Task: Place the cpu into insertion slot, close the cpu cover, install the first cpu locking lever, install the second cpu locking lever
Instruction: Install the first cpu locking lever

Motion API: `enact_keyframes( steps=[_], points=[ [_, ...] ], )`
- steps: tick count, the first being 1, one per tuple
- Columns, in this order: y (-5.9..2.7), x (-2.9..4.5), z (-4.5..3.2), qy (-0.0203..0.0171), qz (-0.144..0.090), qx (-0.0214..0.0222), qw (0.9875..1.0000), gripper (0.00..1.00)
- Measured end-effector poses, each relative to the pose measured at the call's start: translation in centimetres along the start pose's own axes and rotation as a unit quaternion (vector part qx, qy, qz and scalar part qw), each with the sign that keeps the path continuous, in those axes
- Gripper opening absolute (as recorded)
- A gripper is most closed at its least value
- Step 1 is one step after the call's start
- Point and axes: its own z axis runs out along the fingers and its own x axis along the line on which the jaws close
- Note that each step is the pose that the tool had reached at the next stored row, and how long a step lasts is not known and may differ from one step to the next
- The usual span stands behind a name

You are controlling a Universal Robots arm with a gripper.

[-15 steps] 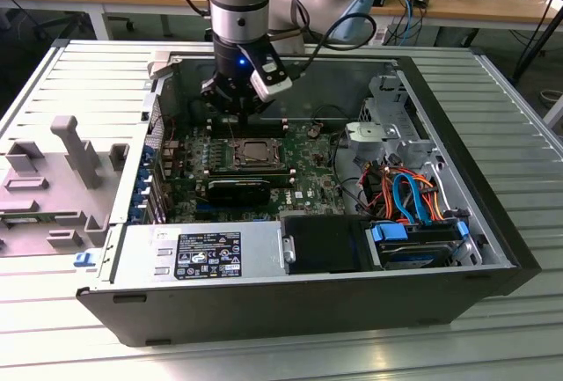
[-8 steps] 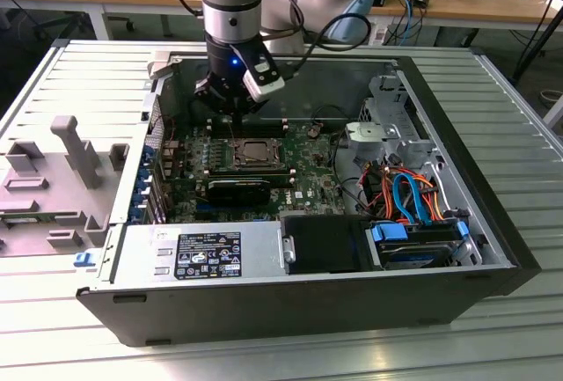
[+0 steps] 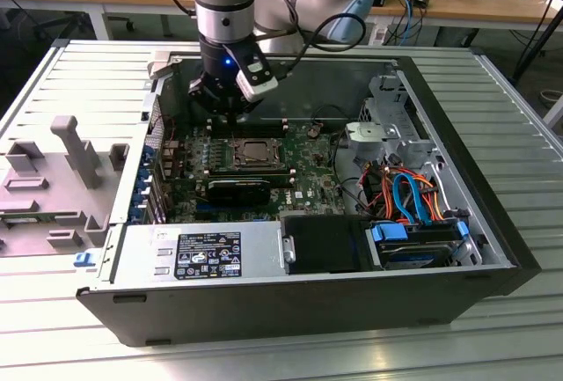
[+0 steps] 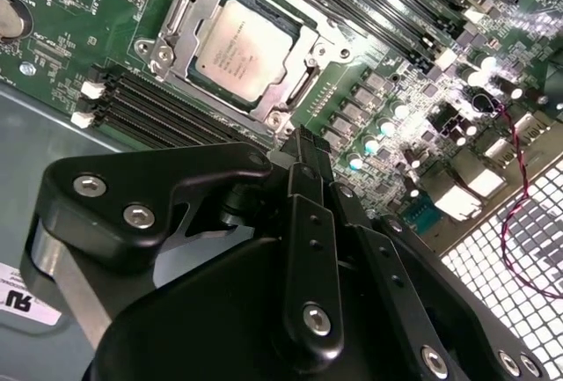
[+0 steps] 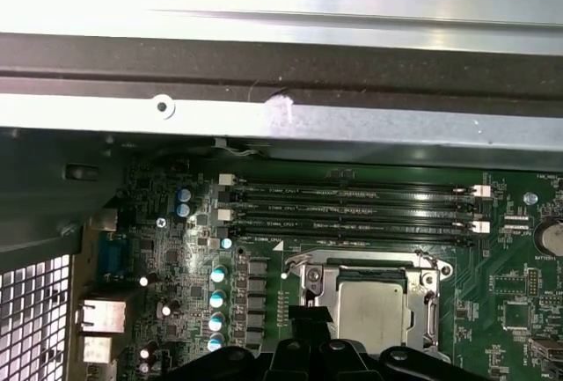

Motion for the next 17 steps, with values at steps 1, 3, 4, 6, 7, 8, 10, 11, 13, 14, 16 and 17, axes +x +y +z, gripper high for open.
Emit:
enact_keyframes(
  steps=[1,3,4,6,7,8,10,11,13,14,16,17],
  points=[
    [0.00,0.08,0.00,-0.0001,0.000,-0.0002,1.0000,0.11],
    [0.01,0.19,0.00,-0.0001,0.000,-0.0005,1.0000,0.11],
    [0.01,0.26,0.00,-0.0001,0.000,-0.0007,1.0000,0.11],
    [0.02,0.39,0.00,-0.0002,0.000,-0.0011,1.0000,0.11],
    [0.02,0.44,0.00,-0.0002,0.000,-0.0013,1.0000,0.11],
    [0.03,0.50,0.00,-0.0003,0.000,-0.0016,1.0000,0.11],
    [0.03,0.58,0.00,-0.0003,0.000,-0.0018,1.0000,0.11],
    [0.03,0.62,0.00,-0.0003,0.000,-0.0019,1.0000,0.11],
    [0.03,0.70,0.00,-0.0003,0.000,-0.0022,1.0000,0.11],
    [0.03,0.74,0.00,-0.0003,0.000,-0.0023,1.0000,0.11],
    [0.04,0.84,-0.01,-0.0003,0.000,-0.0028,1.0000,0.11],
    [0.04,0.90,0.00,-0.0004,0.000,-0.0030,1.0000,0.11]
  ],
)
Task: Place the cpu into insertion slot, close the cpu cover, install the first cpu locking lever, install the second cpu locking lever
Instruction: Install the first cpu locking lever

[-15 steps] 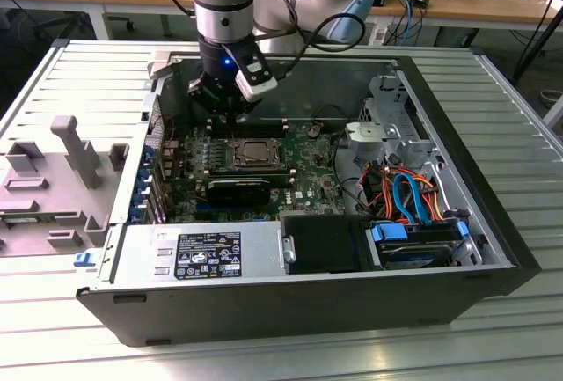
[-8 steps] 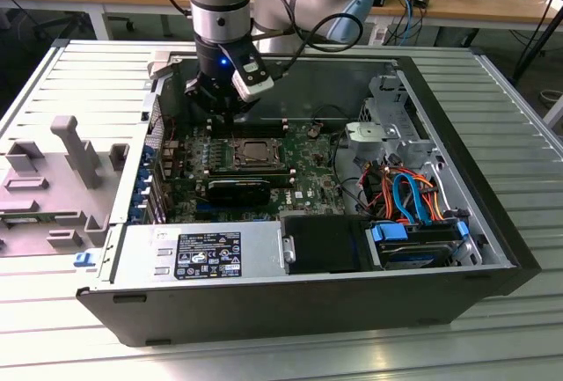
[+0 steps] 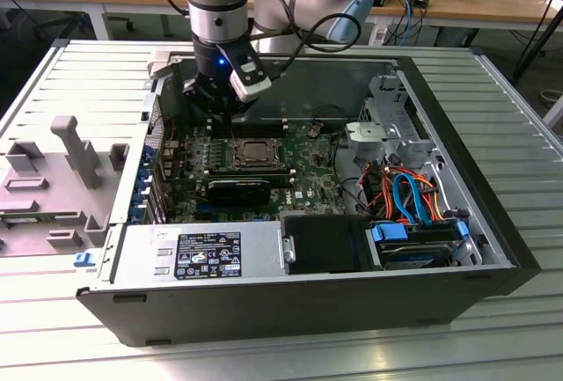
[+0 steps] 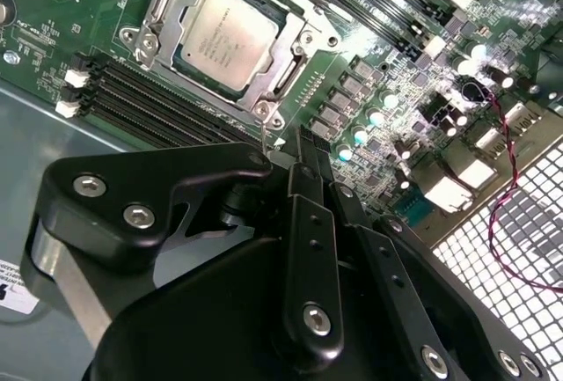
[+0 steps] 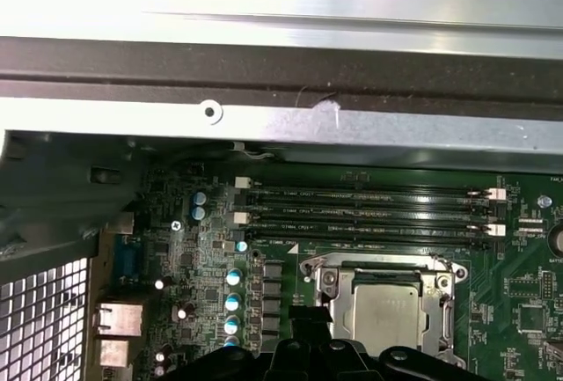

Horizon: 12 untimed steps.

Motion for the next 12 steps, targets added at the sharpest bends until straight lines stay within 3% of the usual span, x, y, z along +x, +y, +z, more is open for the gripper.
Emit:
enact_keyframes(
  steps=[12],
  points=[
    [0.02,0.42,-0.01,-0.0001,0.000,-0.0022,1.0000,0.11]
  ],
)
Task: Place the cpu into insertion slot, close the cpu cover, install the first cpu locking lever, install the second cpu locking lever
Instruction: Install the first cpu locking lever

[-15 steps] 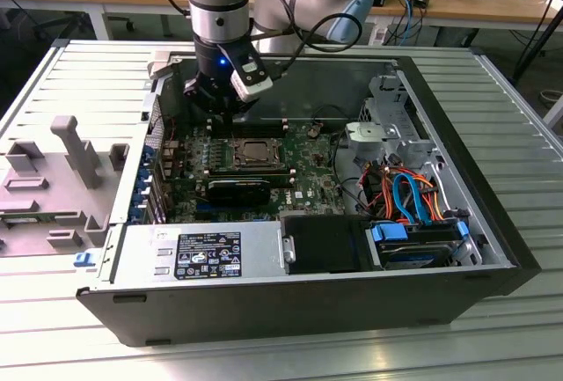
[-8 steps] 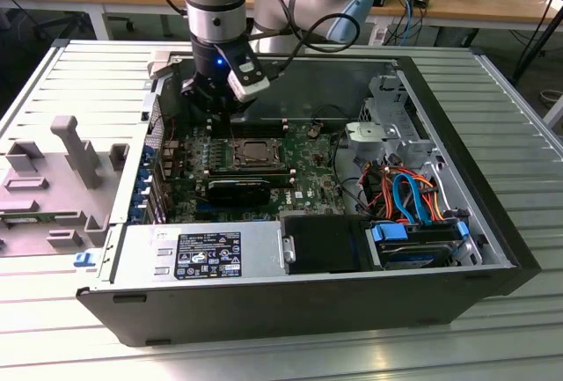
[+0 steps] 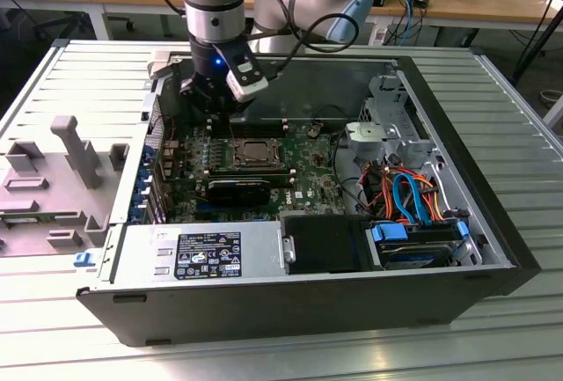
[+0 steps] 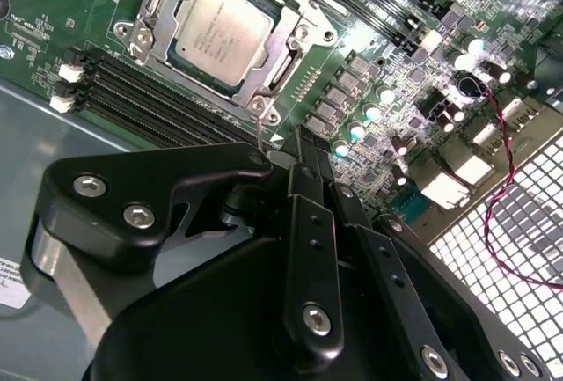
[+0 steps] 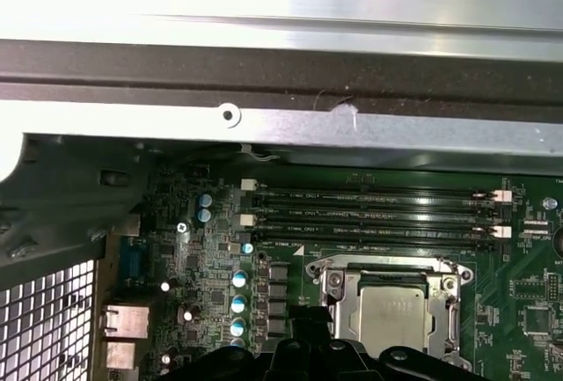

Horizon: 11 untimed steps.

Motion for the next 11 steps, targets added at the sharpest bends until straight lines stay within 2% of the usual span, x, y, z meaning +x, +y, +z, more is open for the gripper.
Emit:
enact_keyframes(
  steps=[4,11],
  points=[
    [0.03,0.38,-0.08,-0.0007,0.000,-0.0003,1.0000,0.11],
    [0.25,0.44,-0.78,-0.0008,0.000,-0.0007,1.0000,0.11]
  ],
)
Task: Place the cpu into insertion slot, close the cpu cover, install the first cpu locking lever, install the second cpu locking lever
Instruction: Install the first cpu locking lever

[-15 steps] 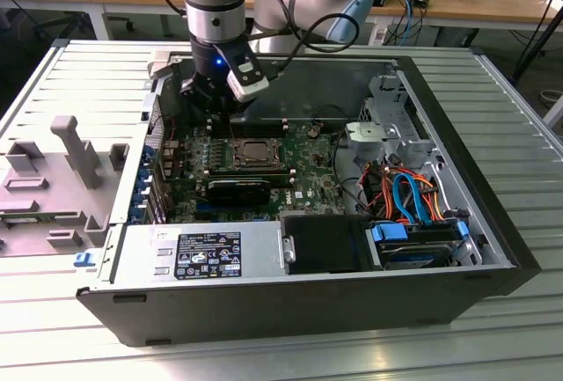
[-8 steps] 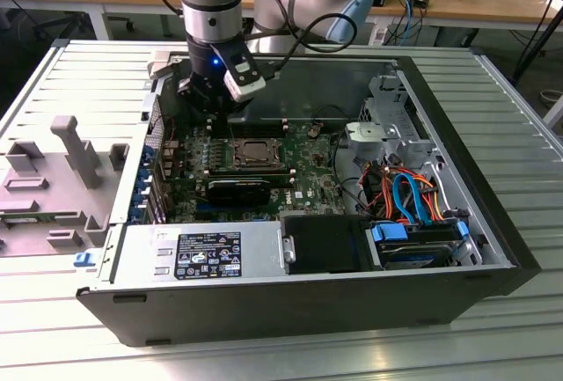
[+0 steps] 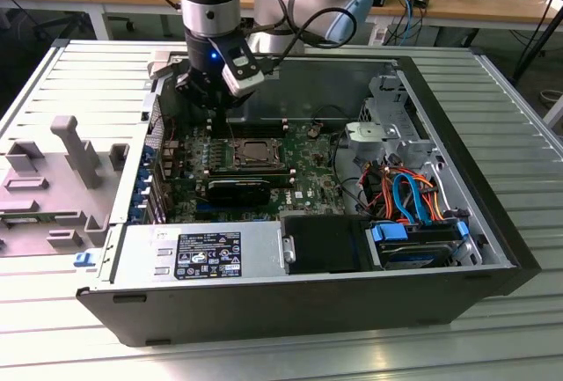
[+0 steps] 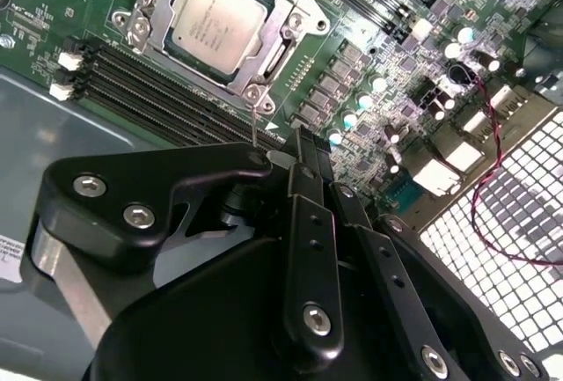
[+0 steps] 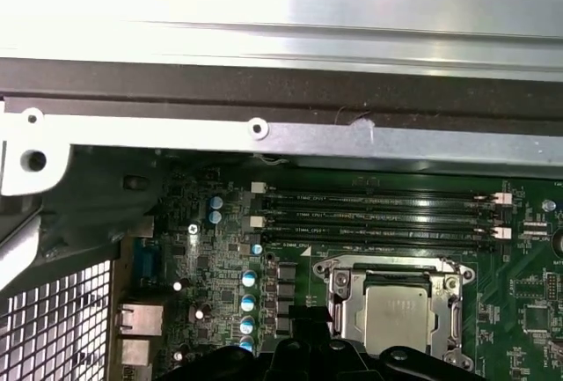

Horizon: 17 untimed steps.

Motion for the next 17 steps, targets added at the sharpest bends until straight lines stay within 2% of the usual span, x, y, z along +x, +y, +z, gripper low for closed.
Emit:
enact_keyframes(
  steps=[6,17],
  points=[
    [0.68,0.29,-0.02,-0.0001,0.000,-0.0001,1.0000,0.11],
    [1.98,0.24,0.02,-0.0001,0.000,-0.0001,1.0000,0.11]
  ],
)
